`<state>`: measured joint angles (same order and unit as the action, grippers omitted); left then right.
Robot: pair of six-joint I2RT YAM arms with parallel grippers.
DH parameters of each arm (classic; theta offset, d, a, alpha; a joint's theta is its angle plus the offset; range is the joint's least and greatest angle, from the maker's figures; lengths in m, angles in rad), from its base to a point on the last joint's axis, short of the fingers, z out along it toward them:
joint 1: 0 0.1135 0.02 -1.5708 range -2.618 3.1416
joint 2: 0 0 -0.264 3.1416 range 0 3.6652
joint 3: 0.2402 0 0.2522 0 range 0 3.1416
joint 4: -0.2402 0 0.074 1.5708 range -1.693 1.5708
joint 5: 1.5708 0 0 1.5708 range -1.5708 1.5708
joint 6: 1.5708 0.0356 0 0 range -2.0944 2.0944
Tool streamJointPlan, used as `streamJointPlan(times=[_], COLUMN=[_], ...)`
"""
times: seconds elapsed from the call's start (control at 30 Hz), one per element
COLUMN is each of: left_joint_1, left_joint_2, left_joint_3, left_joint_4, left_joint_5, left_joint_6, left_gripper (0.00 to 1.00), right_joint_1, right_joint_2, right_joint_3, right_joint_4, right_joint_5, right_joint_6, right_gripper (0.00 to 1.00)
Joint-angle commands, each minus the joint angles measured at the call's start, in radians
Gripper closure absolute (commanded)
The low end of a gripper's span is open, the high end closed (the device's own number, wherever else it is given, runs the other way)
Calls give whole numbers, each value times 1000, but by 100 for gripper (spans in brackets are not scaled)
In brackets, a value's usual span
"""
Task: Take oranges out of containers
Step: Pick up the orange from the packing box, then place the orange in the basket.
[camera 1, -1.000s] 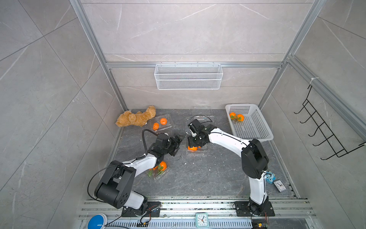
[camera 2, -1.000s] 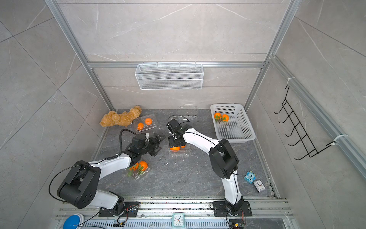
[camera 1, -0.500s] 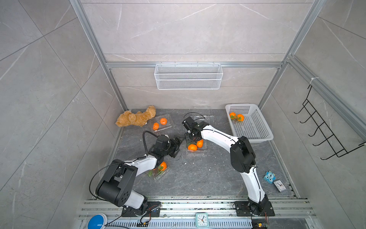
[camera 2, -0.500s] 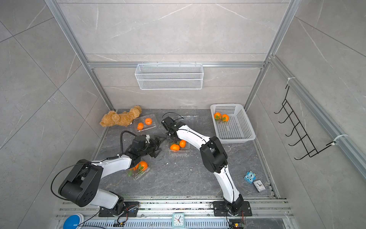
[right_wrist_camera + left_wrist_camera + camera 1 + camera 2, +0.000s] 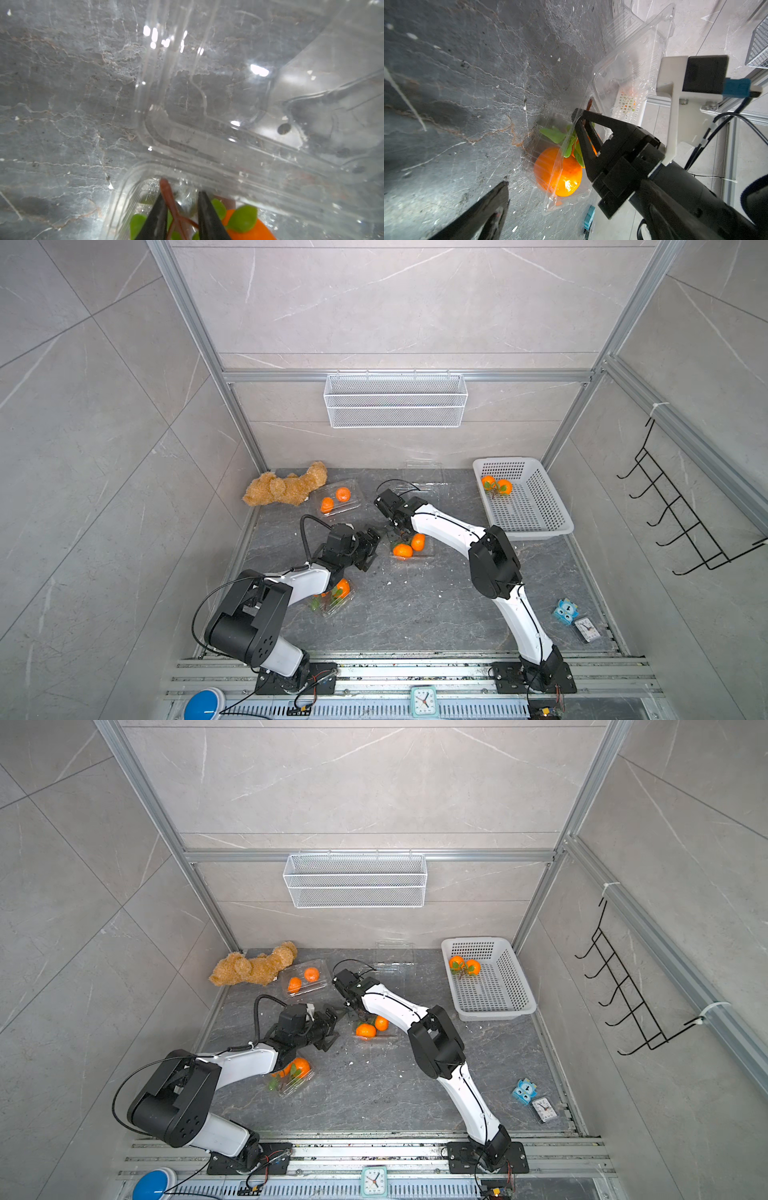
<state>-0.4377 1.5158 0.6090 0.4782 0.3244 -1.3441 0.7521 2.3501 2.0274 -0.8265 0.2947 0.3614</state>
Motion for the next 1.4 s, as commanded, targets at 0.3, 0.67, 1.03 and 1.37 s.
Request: streamJointPlan(times=[0.3,0.67,1.03,1.37], left_joint_1=[5,4,-29,-141], left_joint_2=[-32,-47,-34,169], left_joint_3=[32,104,278,679], left_joint_4=[-26,-96,-228,-369], left_joint_5=[16,16,3,18], left_joint_6=[26,69,167,298], left_gripper=[1,1,1,1], right_joint_1=[10,8,-96,-474], right_joint_2=[-81,-229,-460,-638], right_joint_3=[-28,-83,-163,-295], right_joint_4=[0,48,111,148], right_joint_5=[38,28,-70,-225], right_joint_6=[-9,9,35,77], right_gripper=[100,100,100,100])
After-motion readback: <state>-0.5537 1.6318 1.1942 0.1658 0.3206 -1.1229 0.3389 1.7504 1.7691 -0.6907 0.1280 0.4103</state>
